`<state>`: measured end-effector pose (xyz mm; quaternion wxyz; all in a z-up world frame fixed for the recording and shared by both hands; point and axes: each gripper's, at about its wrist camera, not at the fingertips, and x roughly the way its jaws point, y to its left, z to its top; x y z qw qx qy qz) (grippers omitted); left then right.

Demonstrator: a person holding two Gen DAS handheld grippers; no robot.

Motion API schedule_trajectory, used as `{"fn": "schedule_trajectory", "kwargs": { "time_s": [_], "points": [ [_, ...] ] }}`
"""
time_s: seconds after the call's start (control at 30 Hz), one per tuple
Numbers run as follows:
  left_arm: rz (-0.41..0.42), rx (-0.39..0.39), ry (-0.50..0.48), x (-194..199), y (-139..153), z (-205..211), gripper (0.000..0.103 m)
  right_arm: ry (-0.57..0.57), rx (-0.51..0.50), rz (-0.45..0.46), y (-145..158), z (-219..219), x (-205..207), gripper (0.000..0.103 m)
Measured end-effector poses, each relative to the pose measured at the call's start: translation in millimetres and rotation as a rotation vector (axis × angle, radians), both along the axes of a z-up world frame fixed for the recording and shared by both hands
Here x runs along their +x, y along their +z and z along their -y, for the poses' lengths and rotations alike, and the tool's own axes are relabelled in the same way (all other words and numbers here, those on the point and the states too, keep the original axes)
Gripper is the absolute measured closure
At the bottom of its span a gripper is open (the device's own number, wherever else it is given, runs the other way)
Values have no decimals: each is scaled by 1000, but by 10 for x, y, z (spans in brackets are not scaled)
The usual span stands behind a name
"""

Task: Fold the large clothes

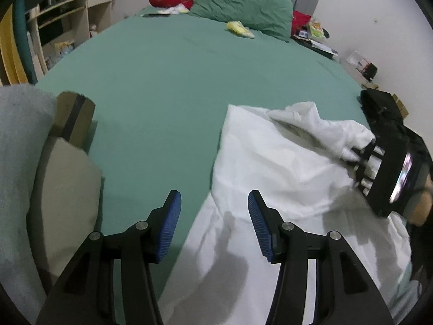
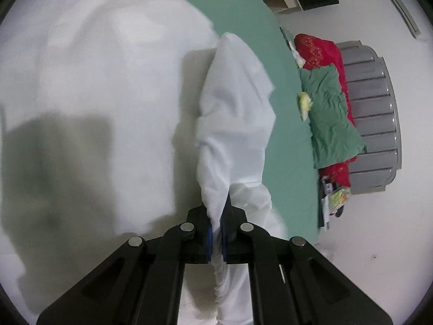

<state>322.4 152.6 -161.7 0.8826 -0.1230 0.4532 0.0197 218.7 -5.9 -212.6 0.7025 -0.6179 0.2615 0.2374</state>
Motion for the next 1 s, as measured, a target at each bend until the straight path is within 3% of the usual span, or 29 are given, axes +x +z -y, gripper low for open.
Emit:
{"fn": "schedule_trajectory", "kwargs": {
  "time_s": [0.2, 0.33, 0.53, 0.57, 0.6, 0.67, 0.83, 1.0],
  "points": [
    [16, 25, -24, -54, 37, 61, 49, -57, 68, 25, 39, 241, -54, 97],
    [30, 20, -31, -65, 75, 109, 49, -80, 136, 17, 73, 351, -130, 90],
    [35, 19, -47, -12, 97, 242, 49, -187, 355, -128, 317, 614, -143, 73],
    [30, 18, -51, 7, 86, 275, 49, -191, 374, -148, 338, 659, -153, 57],
    [27, 18, -57, 25, 81, 297, 49, -200, 407, -184, 371, 715, -176, 36],
    [25, 26, -68, 68, 65, 371, 49, -205, 449, -199, 417, 791, -247, 25],
    [50, 12, -76, 152, 25, 491, 49, -234, 583, -188, 672, 967, -320, 25],
    [167, -35, -64, 293, 139, 532, 49, -286, 787, -107, 984, 1156, -78, 25]
  ]
}}
